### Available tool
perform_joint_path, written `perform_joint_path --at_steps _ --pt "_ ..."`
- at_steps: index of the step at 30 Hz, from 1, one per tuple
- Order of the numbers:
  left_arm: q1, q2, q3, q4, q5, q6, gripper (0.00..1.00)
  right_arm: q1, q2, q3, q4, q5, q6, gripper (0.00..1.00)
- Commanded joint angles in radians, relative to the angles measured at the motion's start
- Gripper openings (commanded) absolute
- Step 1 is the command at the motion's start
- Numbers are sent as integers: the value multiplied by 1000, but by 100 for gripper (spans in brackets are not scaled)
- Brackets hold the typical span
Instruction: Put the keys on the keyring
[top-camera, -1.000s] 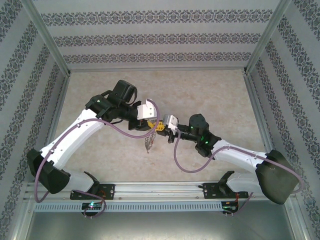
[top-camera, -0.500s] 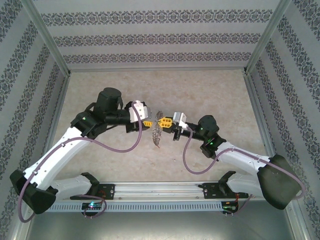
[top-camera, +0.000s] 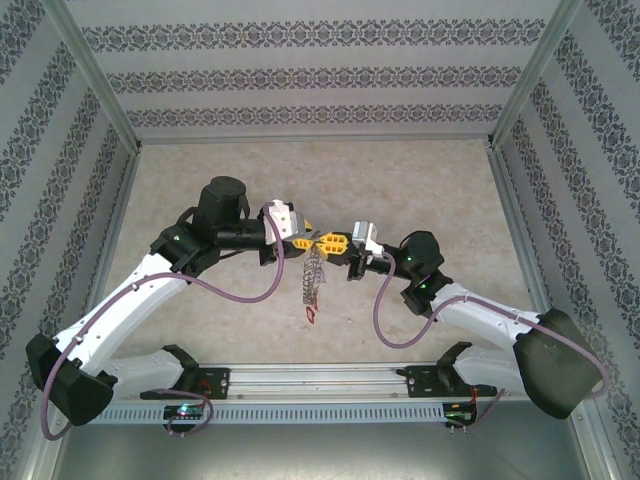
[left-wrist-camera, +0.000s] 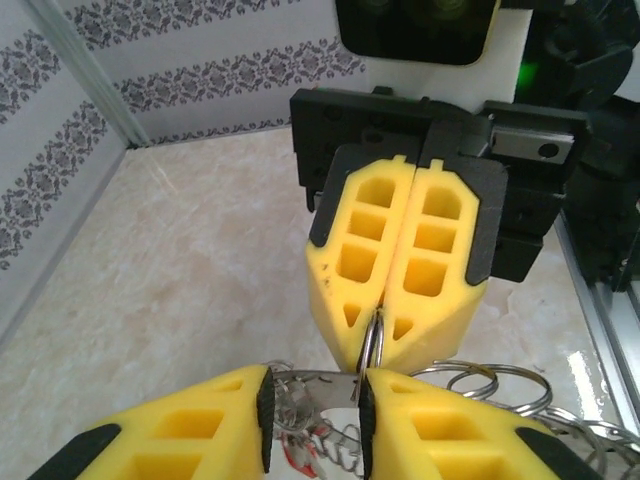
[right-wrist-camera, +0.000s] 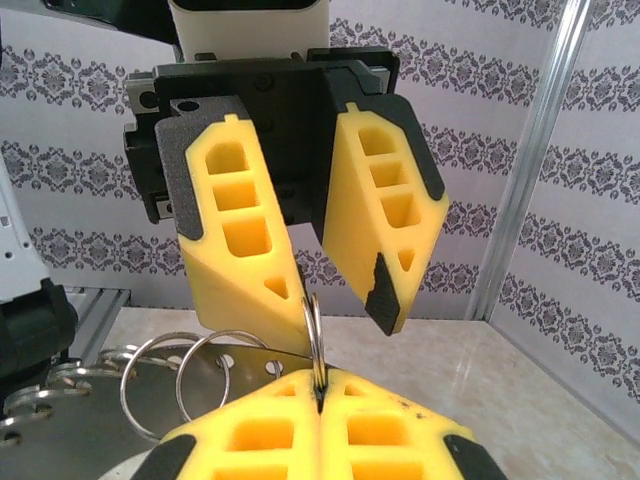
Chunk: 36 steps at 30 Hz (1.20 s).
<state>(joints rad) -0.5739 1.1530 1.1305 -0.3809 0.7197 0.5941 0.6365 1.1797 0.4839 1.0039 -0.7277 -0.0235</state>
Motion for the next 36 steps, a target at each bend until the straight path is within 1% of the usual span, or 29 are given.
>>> perform_joint_path --at_steps 1,5,7,10,12,13,14,15,18,19,20,24,27,30,36 --pt "12 -4 -2 26 63 20 30 -2 9 15 85 -42 24 0" --pt "12 15 28 -35 60 41 19 0 11 14 95 -39 27 0" --pt "12 19 34 -47 62 43 18 0 12 16 94 -42 28 0" --pt "12 23 31 -47 81 53 21 0 18 21 93 -46 31 0" --pt "12 28 30 -47 86 55 20 1 21 24 93 -47 30 0" --pt "12 28 30 -49 85 55 16 1 24 25 93 -48 30 0" --pt "12 30 35 -53 81 56 6 2 25 27 93 -50 31 0" --pt "12 33 41 -60 72 57 0 3 26 27 93 -50 29 0" --pt "12 29 56 -90 46 76 0 2 20 25 45 -47 -3 1" --pt "12 29 63 -104 36 85 0 2 12 24 3 -47 -36 13" --pt "12 27 71 -127 26 100 0 2 -3 21 -63 -41 -84 20" --pt "11 44 117 -261 -37 178 0 -8 -70 41 -307 -25 -230 31" --pt "11 88 180 -397 -52 234 0 -8 -91 87 -458 -21 -298 33" --pt "11 122 239 -489 -43 265 0 -2 -79 121 -503 -32 -319 33" --pt "11 141 263 -489 -26 254 0 23 -39 164 -514 -24 -336 32"
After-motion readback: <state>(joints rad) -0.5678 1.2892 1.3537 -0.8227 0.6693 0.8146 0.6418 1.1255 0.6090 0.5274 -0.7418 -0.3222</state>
